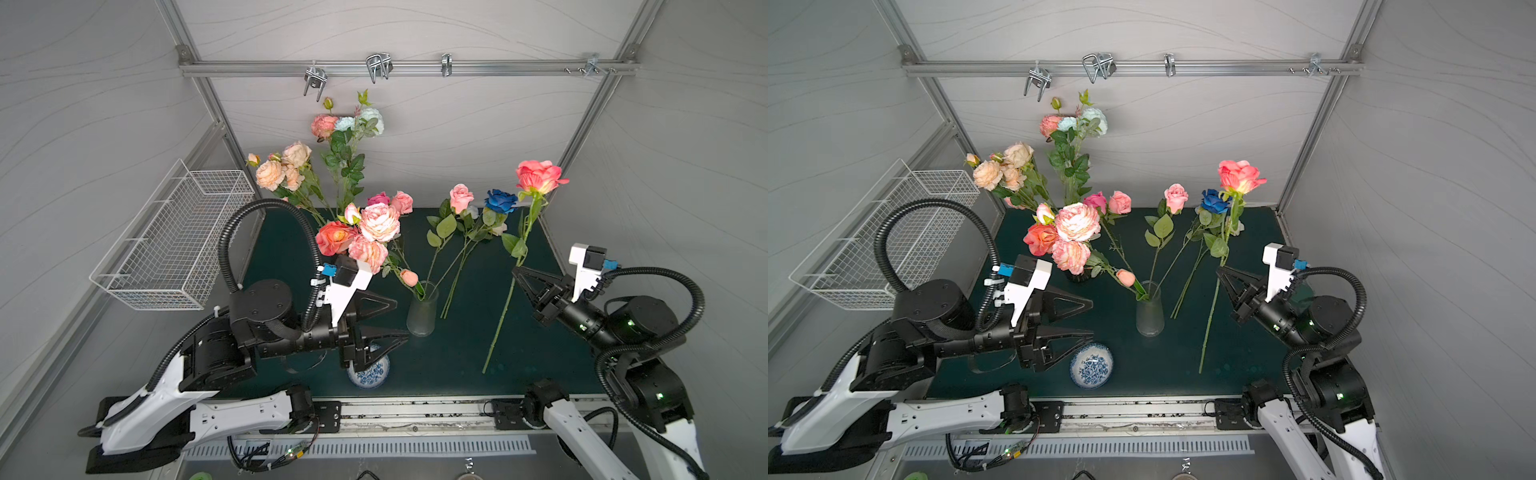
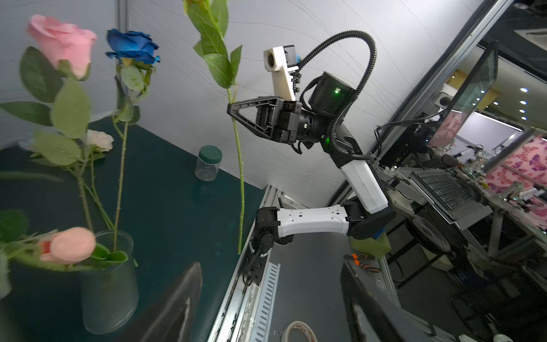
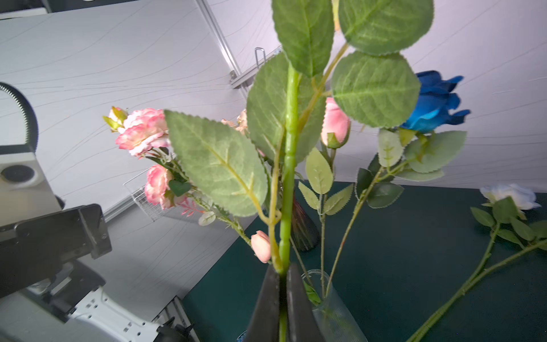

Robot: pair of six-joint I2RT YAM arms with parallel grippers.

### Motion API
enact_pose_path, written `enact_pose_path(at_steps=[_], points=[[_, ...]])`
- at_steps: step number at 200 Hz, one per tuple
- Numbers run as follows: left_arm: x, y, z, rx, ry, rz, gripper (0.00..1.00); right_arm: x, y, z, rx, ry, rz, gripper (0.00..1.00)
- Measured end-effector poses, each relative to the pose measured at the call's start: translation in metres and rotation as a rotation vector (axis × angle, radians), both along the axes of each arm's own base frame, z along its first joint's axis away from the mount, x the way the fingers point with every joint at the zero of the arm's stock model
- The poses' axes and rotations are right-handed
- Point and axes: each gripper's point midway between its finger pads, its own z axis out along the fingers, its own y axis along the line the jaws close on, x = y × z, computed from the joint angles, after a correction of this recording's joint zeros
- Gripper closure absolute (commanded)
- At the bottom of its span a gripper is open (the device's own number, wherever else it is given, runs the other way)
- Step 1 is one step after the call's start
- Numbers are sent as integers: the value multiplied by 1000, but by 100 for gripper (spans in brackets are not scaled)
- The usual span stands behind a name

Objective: Arrange flowers in a vase
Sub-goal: Place the flower in the vase.

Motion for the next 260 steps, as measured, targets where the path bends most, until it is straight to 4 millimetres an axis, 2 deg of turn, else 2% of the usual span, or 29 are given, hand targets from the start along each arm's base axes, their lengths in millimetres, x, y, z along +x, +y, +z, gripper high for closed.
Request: enact_pose_path(at_steps=[20, 39, 55, 75, 96, 110, 128, 143, 175, 206, 238, 260], points=[[-18, -27, 3, 34, -23, -85, 24, -3, 8, 7, 9, -25, 58, 100], [-24, -51, 3, 64, -36, -116, 25, -6, 12, 17, 35, -48, 97, 100], [-18, -69, -11, 112, -31, -99, 30, -9, 14, 27, 68, -67, 124, 100], [-8, -88, -30, 173, -27, -61, 45, -16, 17, 41, 115, -95, 163, 100], [2, -102, -41, 211, -38, -23, 45, -23, 21, 52, 145, -116, 210, 100], [7, -111, -38, 218, -50, -10, 45, -27, 24, 54, 151, -122, 241, 100], [13, -125, -23, 208, -70, 10, 46, -32, 29, 55, 153, -122, 281, 100], [18, -135, -10, 195, -85, 26, 51, -36, 34, 54, 149, -121, 312, 100], [36, -146, 0, 201, -94, 67, 62, -45, 40, 53, 132, -137, 356, 100], [51, -151, -13, 250, -83, 95, 68, -48, 42, 53, 123, -154, 367, 100], [54, -160, -23, 284, -74, 94, 68, -47, 41, 53, 120, -163, 357, 100], [55, -161, -30, 310, -76, 97, 77, -47, 41, 53, 116, -168, 356, 100]])
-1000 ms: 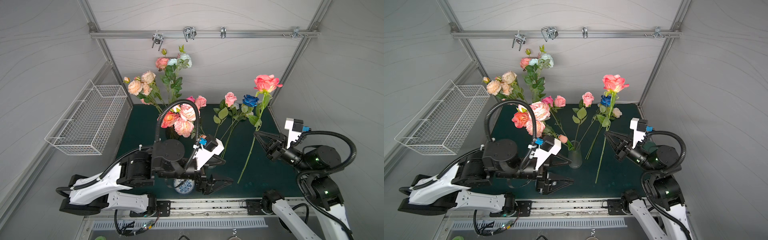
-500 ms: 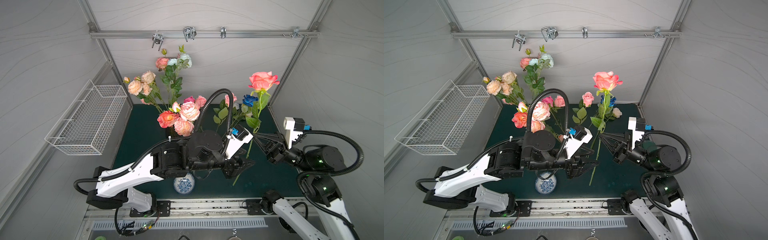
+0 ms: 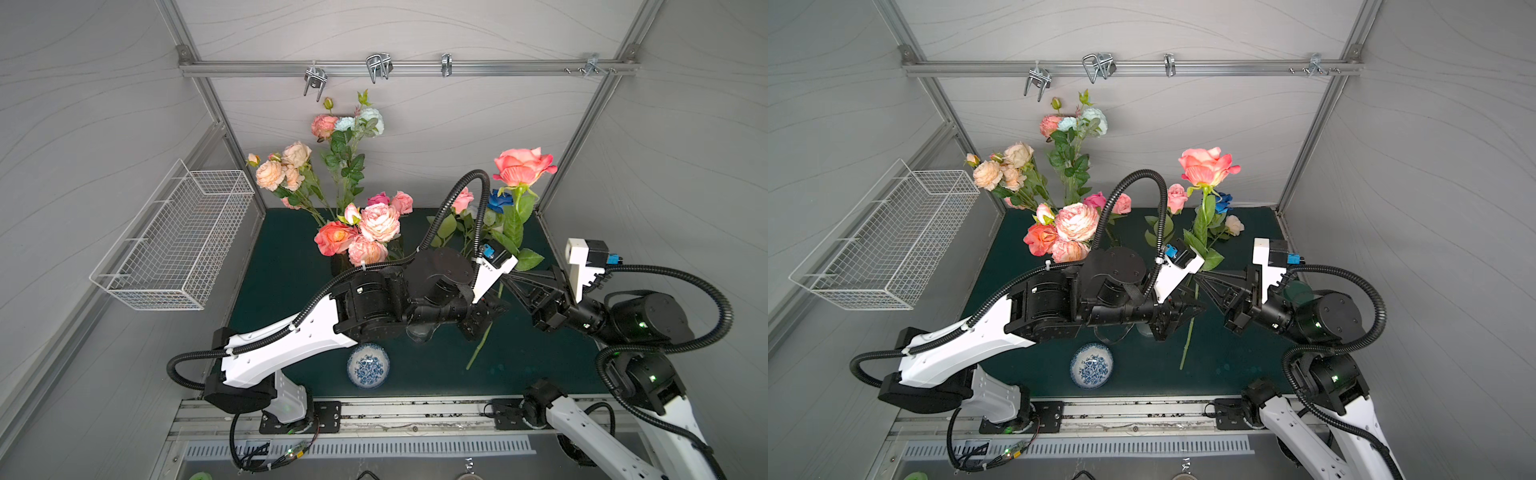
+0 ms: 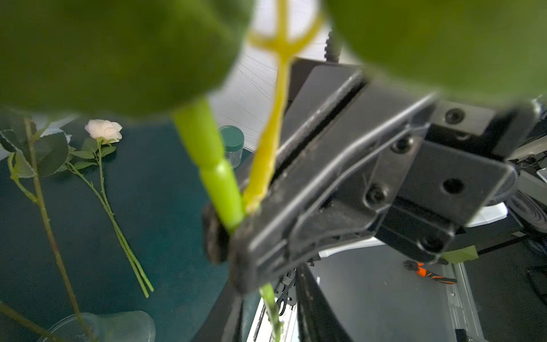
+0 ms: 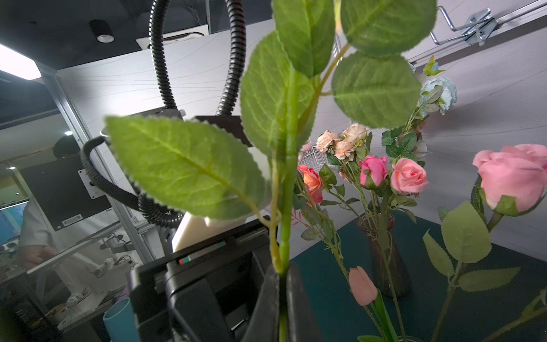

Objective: Arrange flowers in a vase
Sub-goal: Place the flower in the vase.

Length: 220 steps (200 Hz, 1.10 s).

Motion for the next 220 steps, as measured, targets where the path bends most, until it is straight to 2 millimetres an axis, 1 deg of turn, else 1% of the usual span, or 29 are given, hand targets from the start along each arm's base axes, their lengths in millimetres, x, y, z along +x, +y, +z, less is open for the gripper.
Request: enact_pose_path(at_steps=[30, 45, 49, 57, 58, 61, 64, 72, 84, 110, 135, 148, 160, 185, 208, 220], points=[[2, 2, 0, 6, -12, 12, 87, 1, 0, -2, -8, 2, -8, 100], [5, 3, 1, 8, -23, 26, 98, 1, -1, -4, -14, -2, -18, 99], [6, 3, 1, 11, -28, 29, 100, 1, -2, -4, -14, -6, -23, 93], [7, 4, 1, 14, -37, 34, 100, 1, -3, -3, -14, -12, -33, 69], [7, 4, 1, 15, -40, 31, 100, 1, -4, -3, -14, -14, -35, 68], [8, 4, 2, 12, -38, 38, 100, 0, -4, -4, -15, -15, -37, 59], [9, 4, 2, 14, -47, 42, 100, 0, -5, -4, -16, -12, -40, 54], [12, 5, 3, 13, -59, 56, 100, 0, -7, -6, -20, -13, -59, 46], [18, 6, 6, 9, -85, 84, 100, 1, -12, -10, -24, -13, -95, 40], [34, 8, 9, -12, -153, 159, 100, 0, -30, -18, -24, -23, -201, 37], [51, 14, 8, -17, -241, 246, 100, -9, -49, -17, -11, -58, -291, 37], [60, 17, 12, -28, -294, 296, 100, -13, -57, -17, -6, -77, -323, 37], [68, 19, 17, -37, -344, 335, 100, -15, -60, -18, -8, -85, -340, 37], [78, 23, 35, -68, -420, 398, 100, -14, -63, -21, -29, -82, -363, 37], [87, 32, 52, -93, -448, 448, 100, -13, -64, -23, -43, -83, -374, 37], [94, 37, 57, -108, -446, 473, 100, -14, -65, -24, -48, -84, -379, 37]])
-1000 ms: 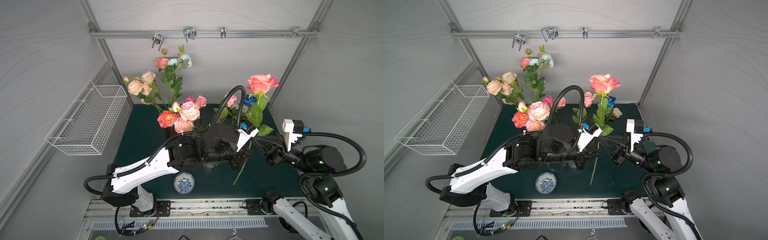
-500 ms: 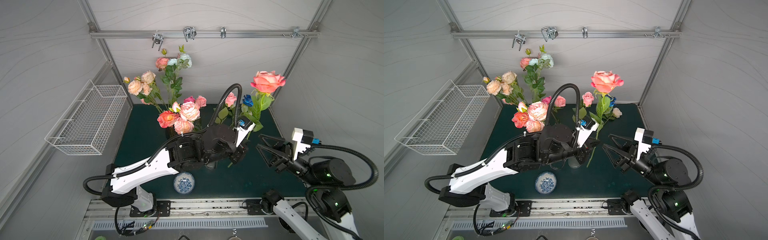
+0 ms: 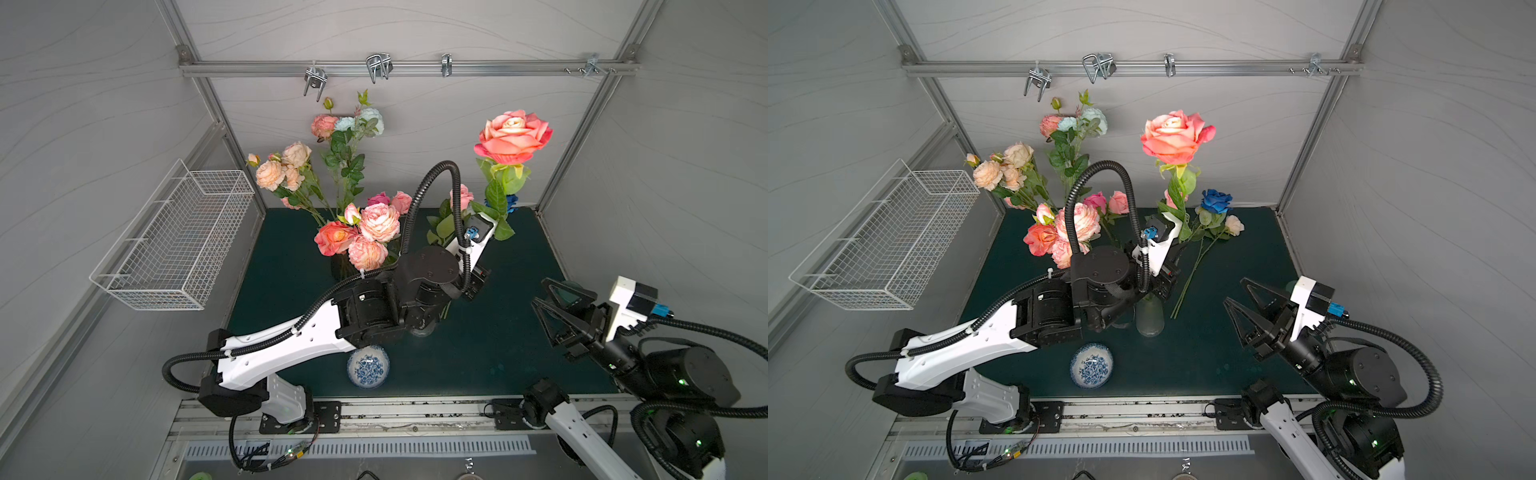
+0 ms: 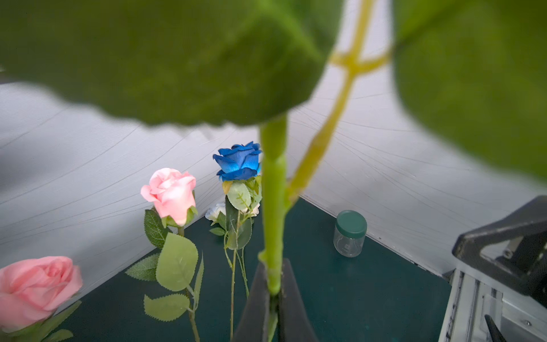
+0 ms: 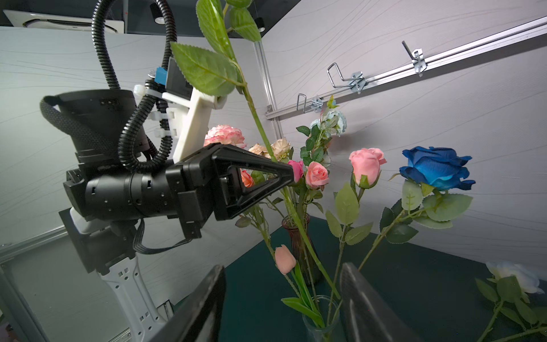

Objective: Arrange flowers in a vase
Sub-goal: Place the flower in the vase.

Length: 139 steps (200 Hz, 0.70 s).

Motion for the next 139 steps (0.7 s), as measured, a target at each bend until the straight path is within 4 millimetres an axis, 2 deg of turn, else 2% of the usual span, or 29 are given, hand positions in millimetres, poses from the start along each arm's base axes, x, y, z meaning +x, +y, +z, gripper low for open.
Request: enact_pose_path(at_steps=[36, 76, 139], points=[[22, 24, 5, -36, 12, 84, 100, -3, -3, 1, -12, -7, -10, 37], [20, 33, 4, -57, 35, 92, 100, -5, -5, 1, -15, -16, -14, 37], [19, 37, -17, -26, 102, 105, 100, -5, -6, 0, -17, -11, -21, 37]])
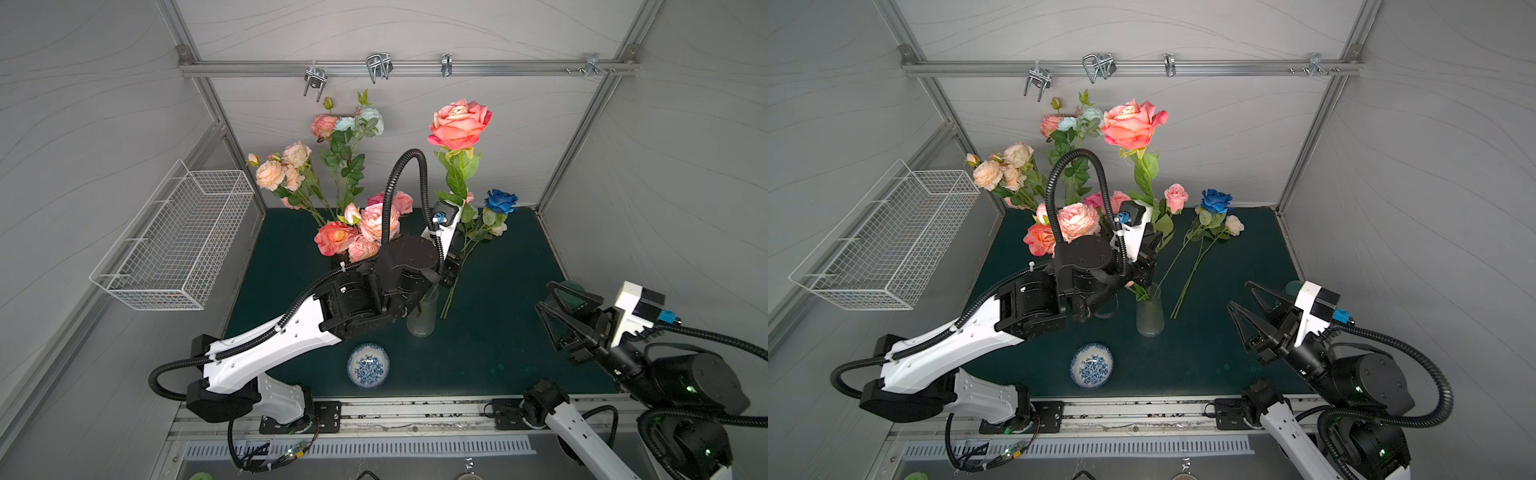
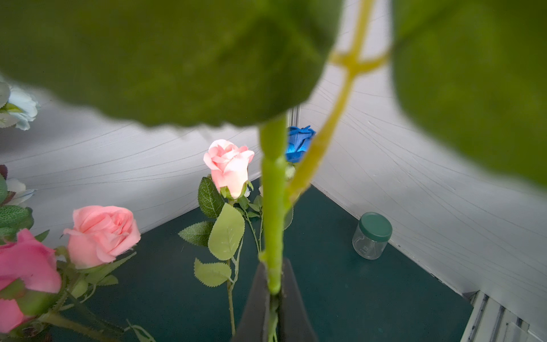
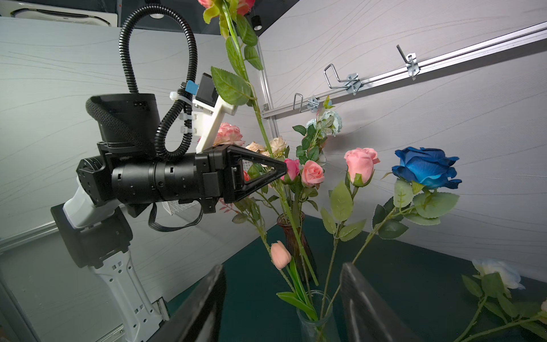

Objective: Arrange flowers in a vase
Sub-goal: Place the flower in the vase.

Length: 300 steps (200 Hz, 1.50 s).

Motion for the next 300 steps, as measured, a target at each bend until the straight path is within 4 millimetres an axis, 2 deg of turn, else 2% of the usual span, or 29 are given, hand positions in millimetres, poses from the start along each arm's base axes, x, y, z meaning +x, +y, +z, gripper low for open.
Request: enact_pose_path(at_steps=[129, 181, 243, 282, 290, 300], points=[[15, 4, -58, 46, 117, 35, 100, 1, -1, 0, 1, 2, -5, 37], [18, 5, -92, 92, 166, 55, 100, 1, -1, 0, 1, 1, -5, 37], [20, 7, -124, 127, 205, 80, 100, 1, 0, 0, 1, 2, -4, 37], [21, 9, -147, 149, 228, 94, 96, 0, 0, 0, 2, 2, 0, 37], [21, 9, -150, 149, 231, 97, 93, 0, 0, 0, 1, 2, 2, 37], [21, 10, -152, 146, 234, 99, 84, 0, 0, 0, 1, 3, 4, 37]])
